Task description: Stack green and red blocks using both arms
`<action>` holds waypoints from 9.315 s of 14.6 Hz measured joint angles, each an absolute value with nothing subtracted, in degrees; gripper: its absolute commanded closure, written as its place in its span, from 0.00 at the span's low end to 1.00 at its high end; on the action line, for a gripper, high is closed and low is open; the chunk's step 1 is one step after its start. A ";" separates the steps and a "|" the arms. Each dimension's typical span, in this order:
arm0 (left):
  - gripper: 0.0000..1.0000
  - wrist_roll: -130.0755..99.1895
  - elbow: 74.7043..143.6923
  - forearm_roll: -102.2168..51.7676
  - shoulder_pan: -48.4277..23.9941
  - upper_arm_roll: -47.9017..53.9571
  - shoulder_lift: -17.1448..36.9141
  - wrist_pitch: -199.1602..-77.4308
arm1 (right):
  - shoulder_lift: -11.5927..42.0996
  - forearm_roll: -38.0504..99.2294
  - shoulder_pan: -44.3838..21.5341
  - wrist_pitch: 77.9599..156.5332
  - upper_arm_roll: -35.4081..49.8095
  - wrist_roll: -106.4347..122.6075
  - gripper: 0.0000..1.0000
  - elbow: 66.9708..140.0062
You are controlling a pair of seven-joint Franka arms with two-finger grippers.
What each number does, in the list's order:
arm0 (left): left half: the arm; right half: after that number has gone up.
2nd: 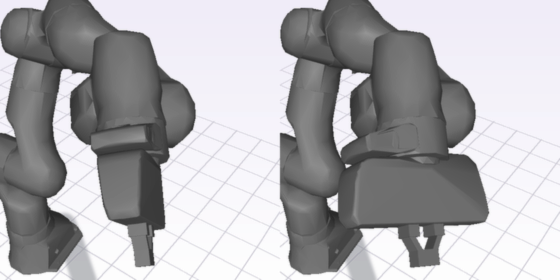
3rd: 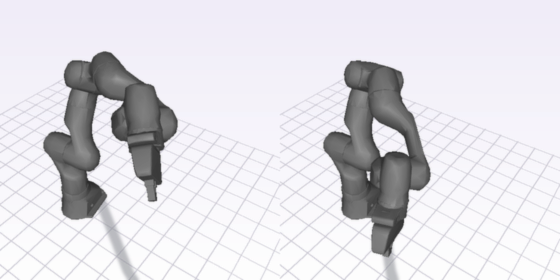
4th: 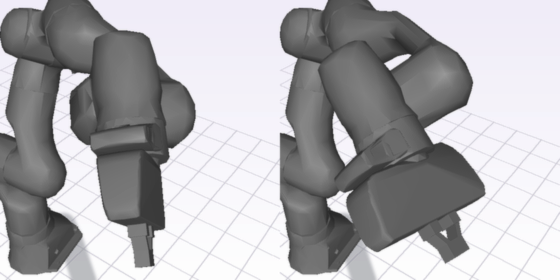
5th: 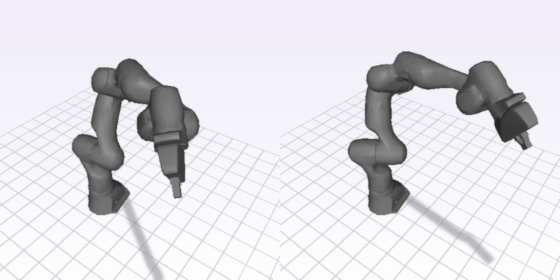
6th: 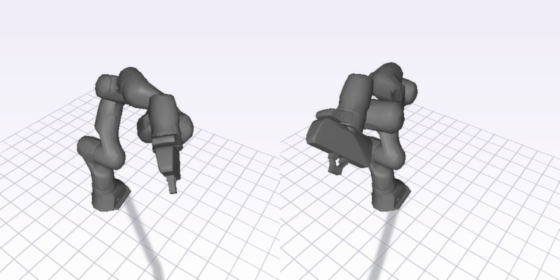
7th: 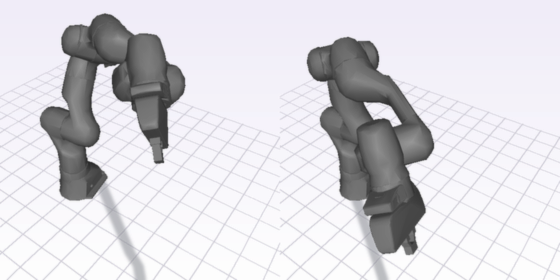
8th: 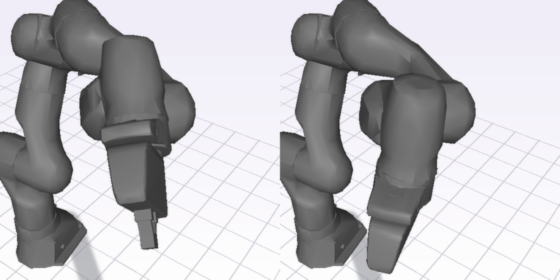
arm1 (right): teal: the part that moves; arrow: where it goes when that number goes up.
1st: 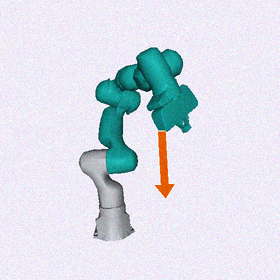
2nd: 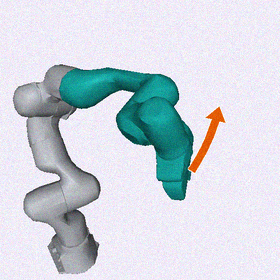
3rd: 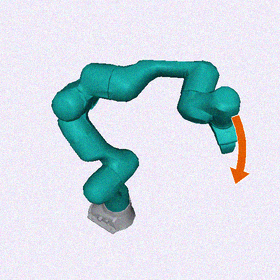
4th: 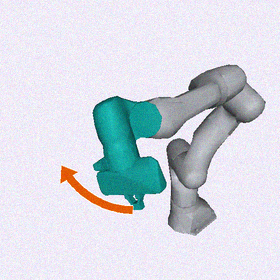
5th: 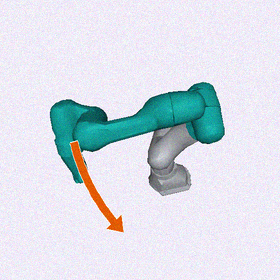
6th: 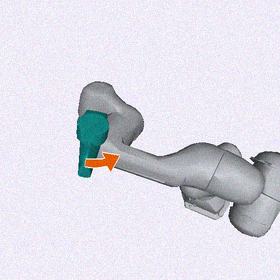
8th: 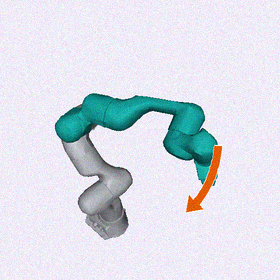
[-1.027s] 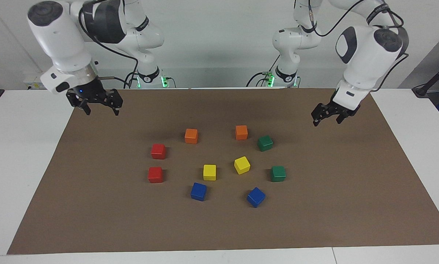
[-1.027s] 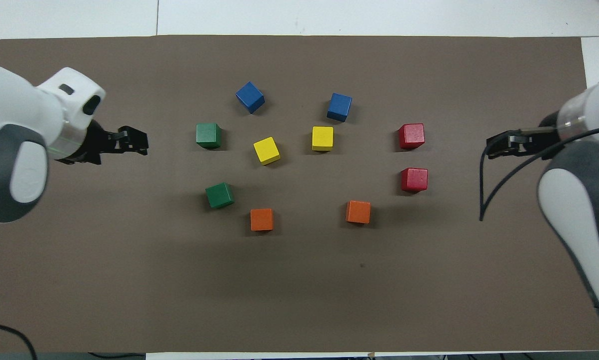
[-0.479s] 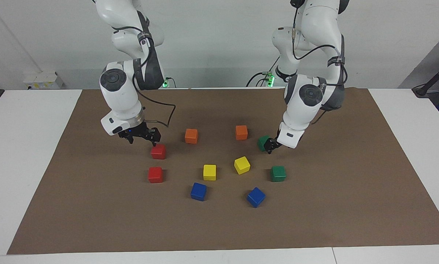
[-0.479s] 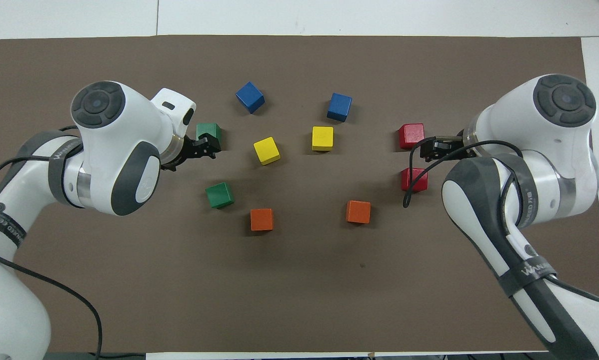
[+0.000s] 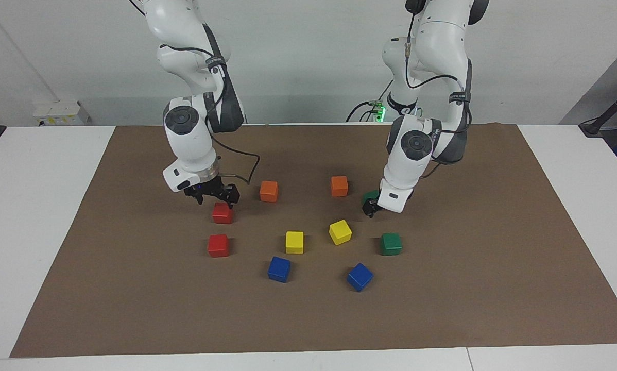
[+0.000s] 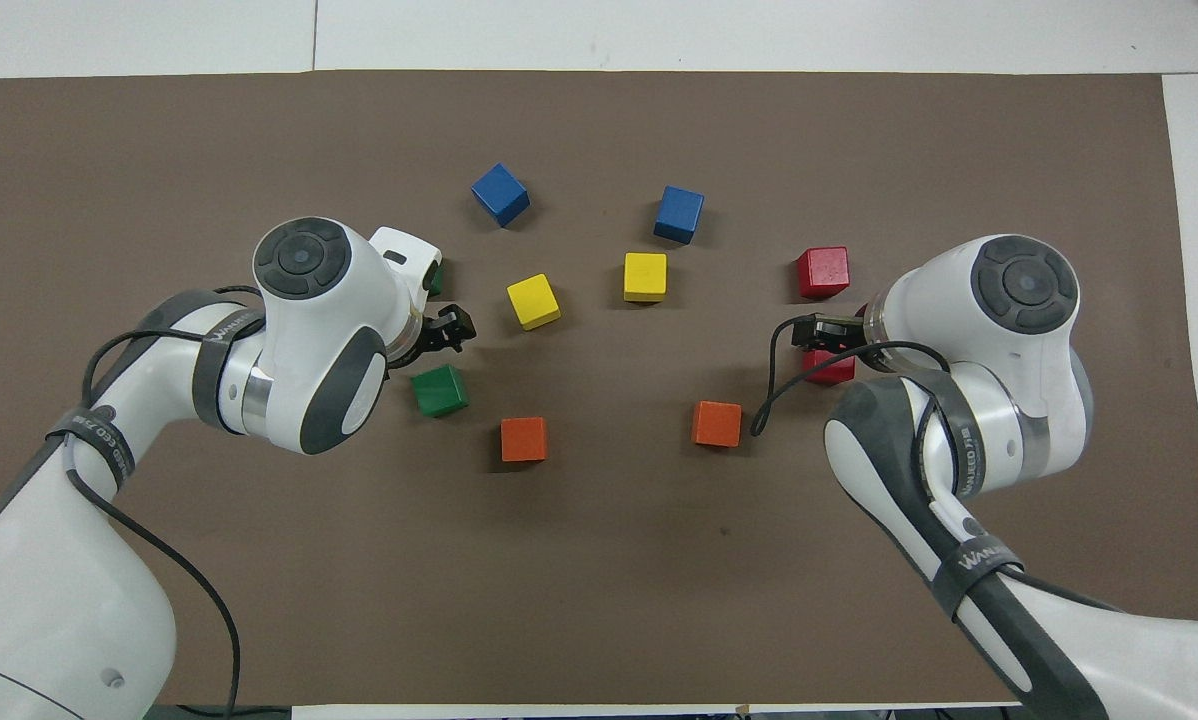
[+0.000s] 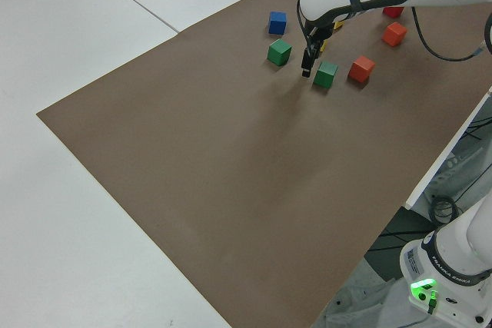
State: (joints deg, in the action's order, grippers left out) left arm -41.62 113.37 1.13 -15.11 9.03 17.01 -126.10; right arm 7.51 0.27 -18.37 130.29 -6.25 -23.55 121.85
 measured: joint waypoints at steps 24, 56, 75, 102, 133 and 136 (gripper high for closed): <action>1.00 -0.04 108.40 1.56 6.52 7.46 18.59 -125.19 | 9.32 0.29 -19.10 143.81 -6.58 -23.49 0.85 129.94; 0.00 -31.79 88.24 5.70 -11.21 8.90 28.44 -119.71 | 17.04 0.16 -2.17 141.86 -6.82 -1.49 0.00 117.28; 1.00 -33.24 95.07 5.81 -12.79 8.34 29.25 -125.60 | 30.97 0.10 -16.46 122.66 -6.22 -14.62 0.00 89.92; 1.00 -0.97 105.49 4.47 10.32 8.32 16.81 -120.91 | 19.71 0.09 -2.09 118.38 -7.20 -0.09 1.00 99.23; 0.00 0.04 102.15 4.43 10.22 8.78 8.69 -107.88 | 20.67 4.35 -1.62 127.08 -7.13 -6.27 0.00 104.97; 0.00 0.09 101.74 4.41 9.75 9.63 4.03 -103.77 | 19.46 4.35 -1.85 124.98 -7.03 -6.27 0.00 103.79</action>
State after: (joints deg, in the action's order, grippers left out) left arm 0.09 101.74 4.41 9.75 9.63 4.03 -103.77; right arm 19.46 4.35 -1.85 124.98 -7.03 -6.27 103.79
